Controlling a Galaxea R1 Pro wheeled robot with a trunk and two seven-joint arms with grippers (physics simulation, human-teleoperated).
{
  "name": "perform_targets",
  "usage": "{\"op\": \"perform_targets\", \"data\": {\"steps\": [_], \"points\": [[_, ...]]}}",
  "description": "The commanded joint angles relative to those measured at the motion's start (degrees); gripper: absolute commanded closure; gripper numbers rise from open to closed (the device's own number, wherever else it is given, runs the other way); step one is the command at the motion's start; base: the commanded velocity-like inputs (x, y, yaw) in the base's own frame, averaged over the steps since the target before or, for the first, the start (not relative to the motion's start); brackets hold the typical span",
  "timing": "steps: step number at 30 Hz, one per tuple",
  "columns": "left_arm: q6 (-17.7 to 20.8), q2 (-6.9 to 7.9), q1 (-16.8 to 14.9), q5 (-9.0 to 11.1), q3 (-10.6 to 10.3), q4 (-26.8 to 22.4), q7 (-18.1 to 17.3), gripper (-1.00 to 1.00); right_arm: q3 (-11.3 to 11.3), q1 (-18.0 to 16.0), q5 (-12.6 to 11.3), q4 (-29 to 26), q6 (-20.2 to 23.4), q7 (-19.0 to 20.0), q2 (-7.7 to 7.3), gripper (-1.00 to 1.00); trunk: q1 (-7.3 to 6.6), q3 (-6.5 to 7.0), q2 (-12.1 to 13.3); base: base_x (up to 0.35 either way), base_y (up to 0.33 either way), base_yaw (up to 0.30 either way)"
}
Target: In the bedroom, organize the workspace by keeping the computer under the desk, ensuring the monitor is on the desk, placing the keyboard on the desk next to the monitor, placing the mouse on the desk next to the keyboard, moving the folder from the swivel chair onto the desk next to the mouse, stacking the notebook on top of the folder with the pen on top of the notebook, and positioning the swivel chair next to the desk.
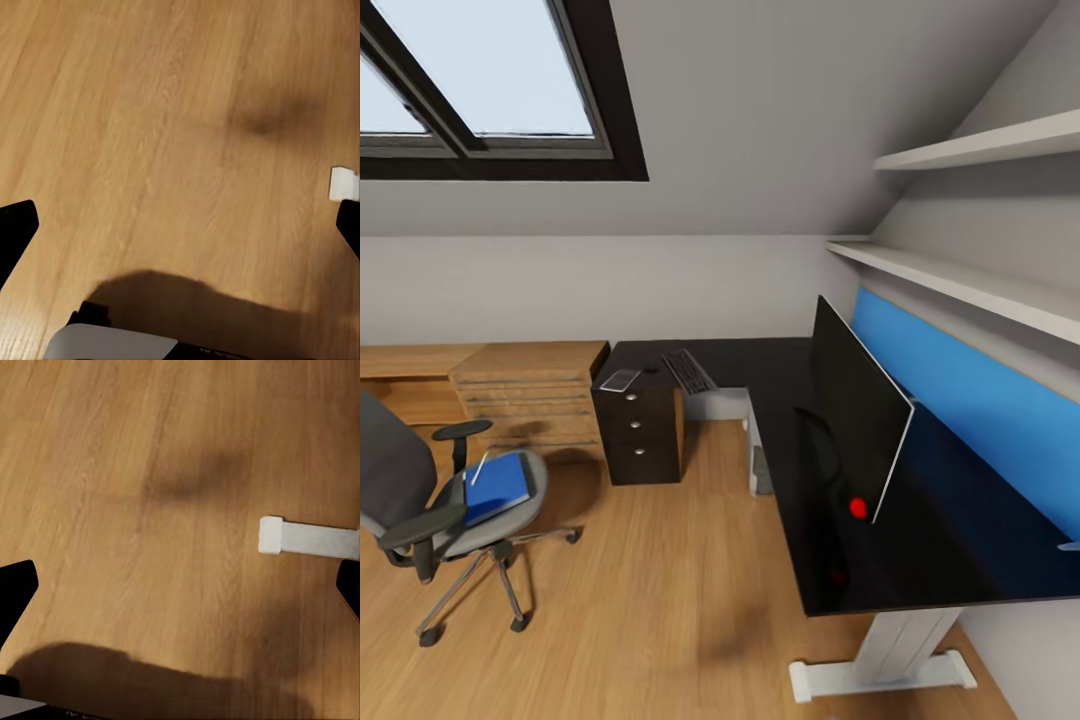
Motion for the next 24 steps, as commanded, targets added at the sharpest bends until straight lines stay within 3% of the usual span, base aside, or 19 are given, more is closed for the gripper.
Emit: {"op": "perform_targets", "data": {"steps": [1, 12, 24], "points": [[-0.08, 0.01, -0.04, 0.61, -0.31, 0.04, -0.4, -1.0, 0.51, -0.05, -0.59, 0.07, -0.2, -0.15, 0.01, -1.0, 0.07, -0.13, -0.11, 0.334, 0.0, 0.01], [-0.08, 0.01, -0.04, 0.61, -0.38, 0.04, -0.39, -1.0, 0.5, -0.04, -0.58, 0.07, -0.2, -0.15, -0.01, -1.0, 0.07, -0.13, -0.11, 0.328, 0.047, 0.002], [-0.08, 0.01, -0.04, 0.61, -0.38, 0.04, -0.42, -1.0, 0.5, -0.03, -0.58, 0.07, -0.2, -0.15, -0.07, -1.0, 0.07, -0.13, -0.11, 0.092, 0.303, 0.0]]}}
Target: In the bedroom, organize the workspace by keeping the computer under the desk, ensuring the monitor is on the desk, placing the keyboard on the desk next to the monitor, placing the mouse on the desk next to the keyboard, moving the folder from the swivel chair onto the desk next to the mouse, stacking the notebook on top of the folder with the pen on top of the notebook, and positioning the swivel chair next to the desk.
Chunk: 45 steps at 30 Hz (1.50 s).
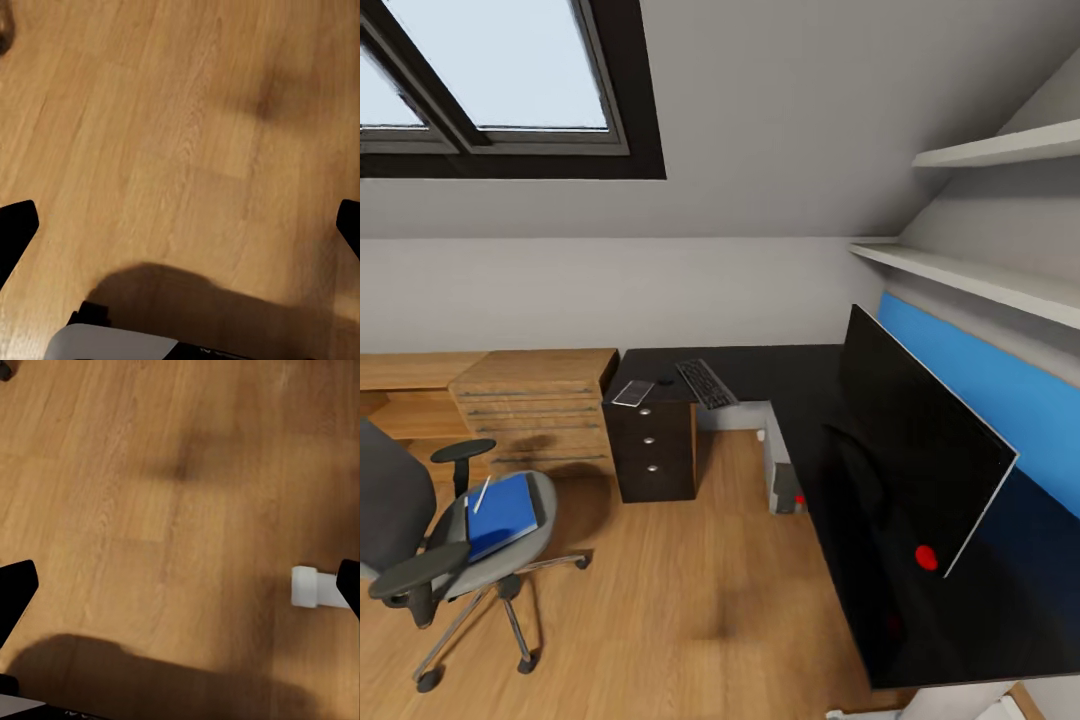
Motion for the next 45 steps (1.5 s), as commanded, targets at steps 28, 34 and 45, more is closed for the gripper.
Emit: {"op": "perform_targets", "data": {"steps": [28, 34, 45], "points": [[-0.13, -0.08, -0.04, 0.52, -0.38, 0.01, -0.39, -1.0, 0.61, -0.06, -0.57, 1.12, -2.33, -0.18, -0.07, -1.0, 0.04, -0.13, -0.13, 0.225, 0.091, 0.0], [-0.07, -0.08, -0.04, 0.52, -0.38, 0.01, -0.36, -1.0, 0.61, -0.11, -0.59, 1.12, -2.4, -0.18, -0.07, -1.0, 0.04, -0.13, -0.13, 0.281, 0.079, 0.0], [-0.04, -0.07, -0.04, 0.52, -0.38, 0.01, -0.34, -1.0, 0.61, -0.07, -0.59, 1.25, -4.1, -0.17, -0.08, -1.0, 0.04, -0.13, -0.13, 0.024, 0.007, 0.0]]}}
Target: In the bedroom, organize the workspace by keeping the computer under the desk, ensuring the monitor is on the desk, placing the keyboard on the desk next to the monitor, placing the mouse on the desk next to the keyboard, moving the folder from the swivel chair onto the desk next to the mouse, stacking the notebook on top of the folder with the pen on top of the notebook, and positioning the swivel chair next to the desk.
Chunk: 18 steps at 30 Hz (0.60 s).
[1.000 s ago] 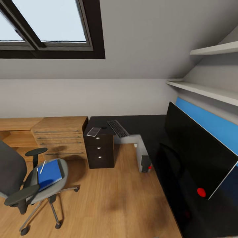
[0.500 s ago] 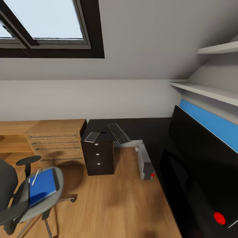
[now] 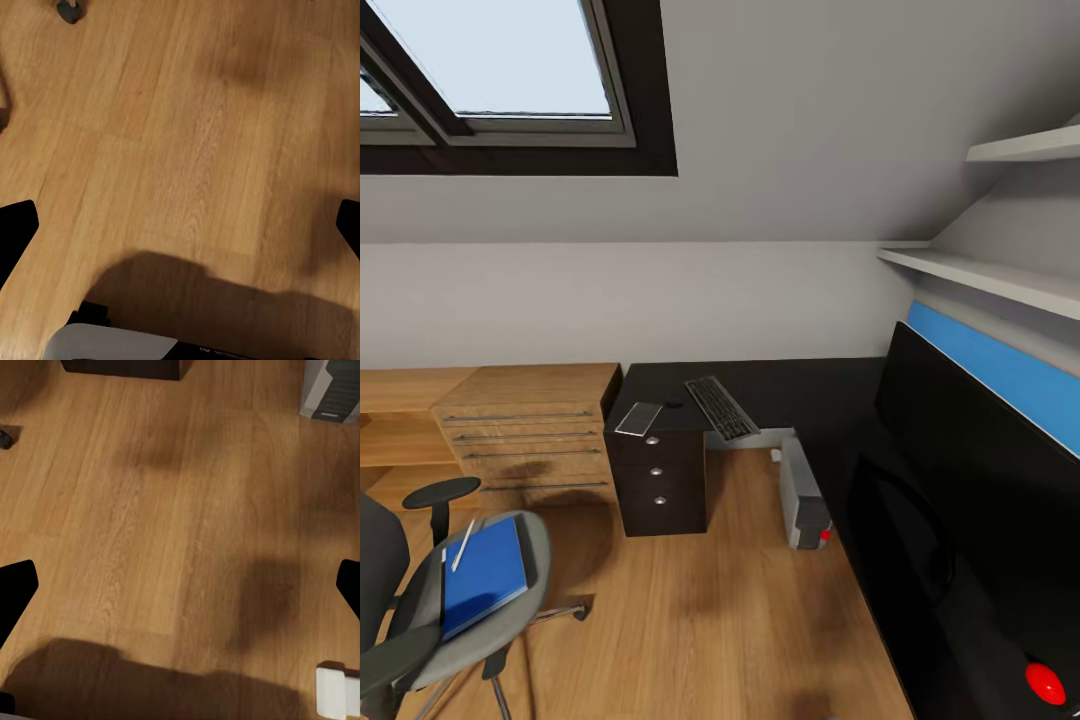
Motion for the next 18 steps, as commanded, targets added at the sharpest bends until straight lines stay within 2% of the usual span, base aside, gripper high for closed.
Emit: {"op": "perform_targets", "data": {"steps": [1, 6, 12, 18], "points": [[-0.08, 0.01, -0.04, 0.61, -0.3, 0.04, -0.38, -1.0, 0.52, -0.07, -0.59, 0.09, -0.23, -0.14, 0.04, -1.0, 0.03, -0.13, -0.12, 0.0, 0.0, 0.0], [-0.08, 0.01, -0.04, 0.61, -0.3, 0.02, -0.38, -1.0, 0.52, -0.07, -0.66, 0.12, -0.27, -0.16, 0.16, -1.0, 0.03, -0.13, -0.12, 0.0, 0.0, -0.048], [-0.08, 0.01, -0.04, 0.64, -0.3, 0.04, -0.38, -1.0, 0.45, -0.06, -0.74, 0.07, -0.27, -0.22, 0.2, -1.0, 0.03, -0.14, -0.12, 0.0, 0.013, -0.212], [-0.08, 0.01, -0.04, 0.64, -0.3, 0.04, -0.38, -1.0, 0.43, -0.08, -0.73, 0.11, -0.28, -0.2, 0.2, -1.0, 0.03, -0.19, -0.12, 0.0, 0.163, -0.129]]}}
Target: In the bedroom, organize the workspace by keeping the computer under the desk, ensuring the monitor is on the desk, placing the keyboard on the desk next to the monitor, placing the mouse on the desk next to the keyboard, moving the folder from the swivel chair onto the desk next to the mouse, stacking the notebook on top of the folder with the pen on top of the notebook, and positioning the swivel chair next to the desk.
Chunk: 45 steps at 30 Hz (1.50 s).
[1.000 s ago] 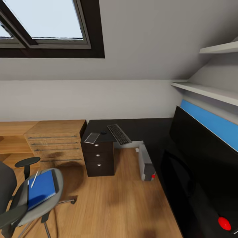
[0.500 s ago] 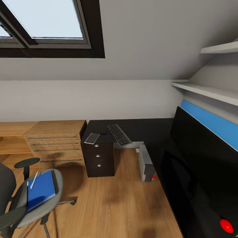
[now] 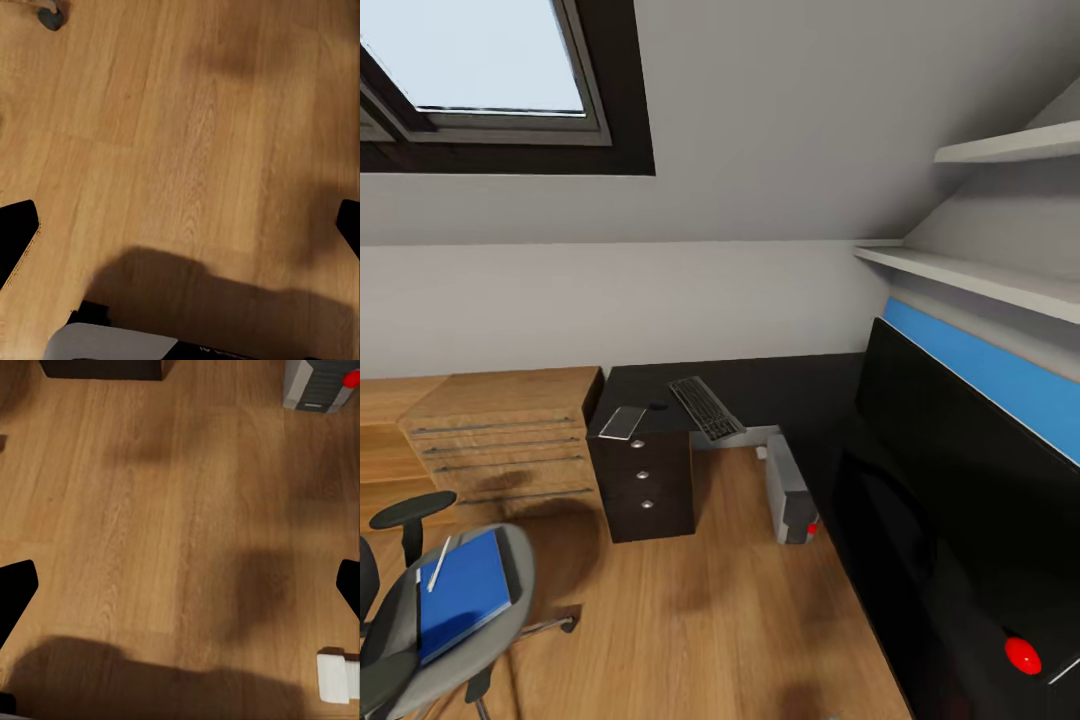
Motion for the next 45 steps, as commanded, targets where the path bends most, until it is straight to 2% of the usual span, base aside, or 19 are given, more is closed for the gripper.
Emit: {"op": "perform_targets", "data": {"steps": [1, 13, 23, 33, 40, 43, 45], "points": [[-0.06, 0.01, -0.04, 0.6, -0.29, 0.02, -0.38, -1.0, 0.52, -0.05, -0.55, 0.09, -0.21, -0.13, -0.01, -1.0, 0.04, -0.13, -0.13, 0.0, 0.2, -0.031], [-0.06, 0.01, -0.04, 0.58, -0.29, 0.02, -0.4, -1.0, 0.54, -0.05, -0.45, 0.23, -2.02, -0.12, -0.24, -1.0, 0.04, -0.13, -0.13, 0.083, 0.036, -0.005], [-0.06, -0.05, -0.04, 0.58, -0.29, 0.02, -0.46, -1.0, 0.61, -0.06, -0.39, 0.27, -1.98, -0.18, -0.17, -1.0, 0.04, -0.13, -0.13, 0.303, 0.012, 0.0], [-0.06, -0.07, -0.04, 0.58, -0.29, 0.02, -0.47, -1.0, 0.61, -0.06, -0.42, 0.26, -2.05, -0.18, -0.21, -1.0, 0.04, -0.13, -0.13, 0.27, 0.206, 0.0], [-0.06, -0.07, -0.04, 0.58, -0.29, 0.02, -0.47, -1.0, 0.45, -0.07, -0.51, 0.02, -1.96, -0.2, -0.24, -1.0, 0.04, -0.13, -0.13, 0.237, 0.053, 0.0], [-0.06, -0.07, -0.04, 0.58, -0.29, 0.02, -0.47, -1.0, 0.22, -0.12, -0.79, -0.64, -1.67, -1.01, -0.39, -1.0, 0.04, -0.13, -0.13, 0.266, 0.006, 0.0], [-0.05, -0.09, -0.04, 0.58, -0.33, 0.01, -0.47, -1.0, 0.03, -0.16, -1.59, -3.06, -1.17, -3.33, -0.51, -1.0, 0.04, -0.13, -0.13, 0.231, 0.002, 0.0]]}}
